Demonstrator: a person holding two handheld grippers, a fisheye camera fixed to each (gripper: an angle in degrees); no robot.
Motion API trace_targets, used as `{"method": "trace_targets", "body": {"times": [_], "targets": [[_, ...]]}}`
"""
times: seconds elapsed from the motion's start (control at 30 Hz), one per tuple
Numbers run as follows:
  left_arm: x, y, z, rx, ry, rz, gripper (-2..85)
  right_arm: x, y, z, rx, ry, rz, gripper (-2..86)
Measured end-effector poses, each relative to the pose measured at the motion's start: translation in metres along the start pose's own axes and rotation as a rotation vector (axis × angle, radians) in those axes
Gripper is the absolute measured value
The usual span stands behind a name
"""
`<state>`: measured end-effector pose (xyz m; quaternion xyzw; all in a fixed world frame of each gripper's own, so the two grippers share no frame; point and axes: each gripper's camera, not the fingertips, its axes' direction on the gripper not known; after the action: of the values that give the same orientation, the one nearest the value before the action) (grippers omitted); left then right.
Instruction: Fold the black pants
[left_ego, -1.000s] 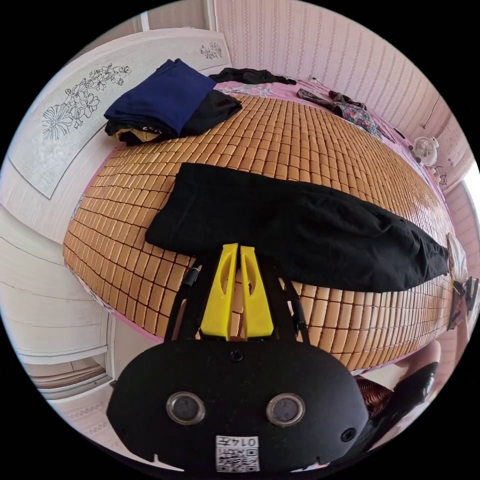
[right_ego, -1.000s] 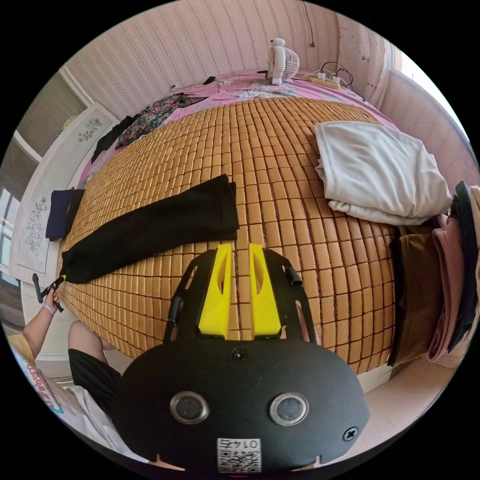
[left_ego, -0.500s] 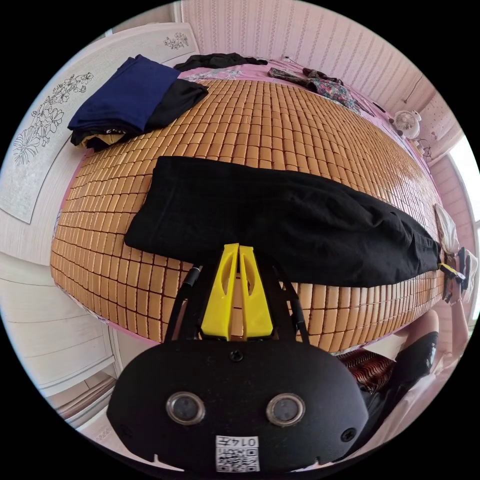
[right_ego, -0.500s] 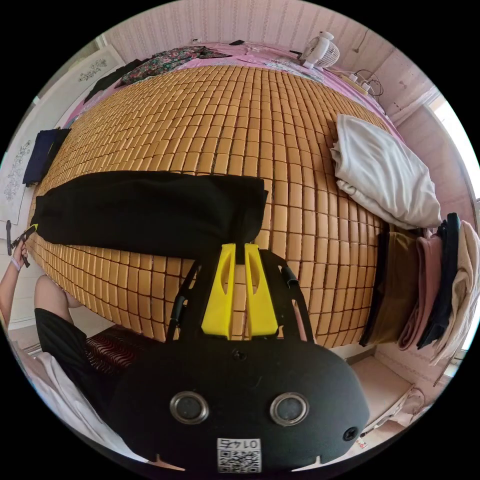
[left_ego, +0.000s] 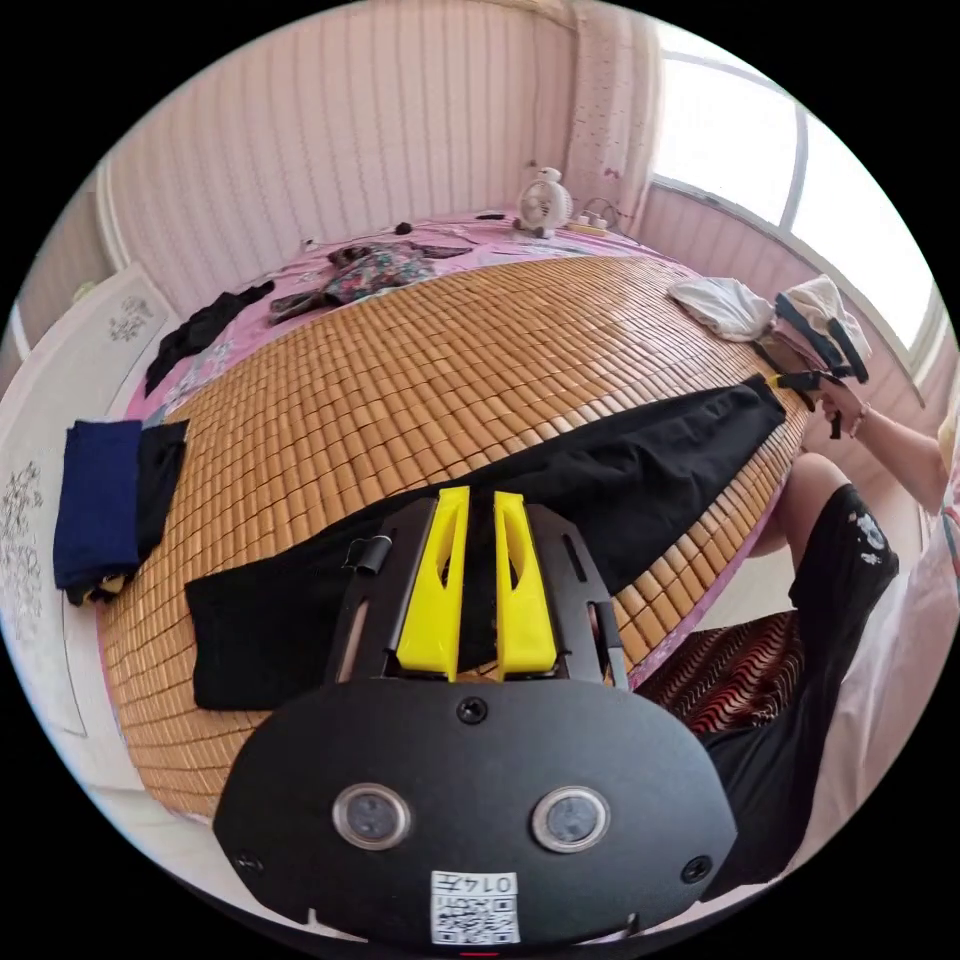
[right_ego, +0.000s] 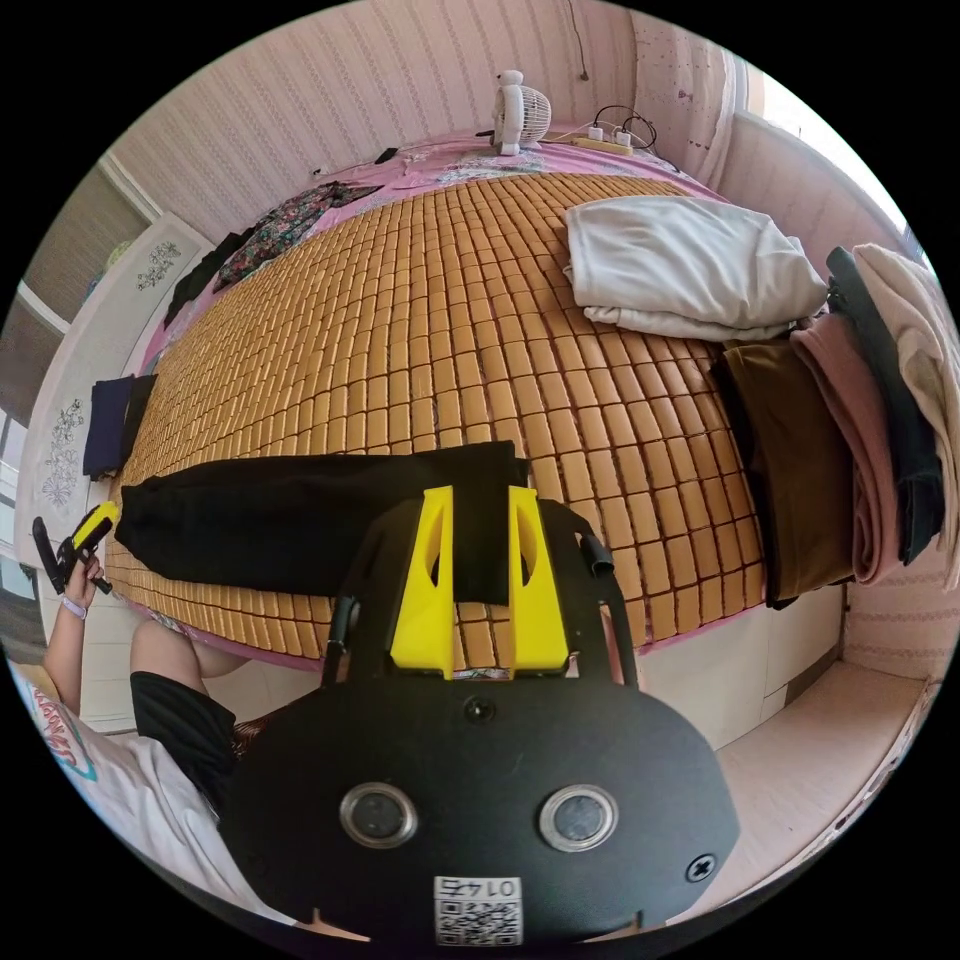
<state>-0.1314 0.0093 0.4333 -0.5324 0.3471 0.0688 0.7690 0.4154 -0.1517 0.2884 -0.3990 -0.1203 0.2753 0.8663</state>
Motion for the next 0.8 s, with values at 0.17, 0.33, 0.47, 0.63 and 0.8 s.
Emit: {"method": "trace_targets", "body": {"times": [0.17,0.33,0.47,0.63,0.8], "targets": [[0.071,-0.029,0.057,-0.102,-0.011,0.244,6.5,0.013,0.004,0.007,0.022,0.005,0.017,6.1],[0.099,-0.044,0.098,-0.187,0.018,0.282,7.1,0.036,0.014,-0.018,0.104,0.010,0.029,6.4],[0.116,-0.049,0.121,-0.256,-0.010,0.330,5.9,0.051,0.013,-0.010,0.042,-0.023,0.005,5.2],[0.124,-0.057,0.131,-0.309,-0.004,0.280,4.1,0.064,0.037,-0.047,0.113,-0.094,0.006,1.5],[0.134,-0.059,0.110,-0.267,-0.037,0.318,1.6,0.075,0.074,-0.106,0.194,-0.205,0.007,0.3]]}}
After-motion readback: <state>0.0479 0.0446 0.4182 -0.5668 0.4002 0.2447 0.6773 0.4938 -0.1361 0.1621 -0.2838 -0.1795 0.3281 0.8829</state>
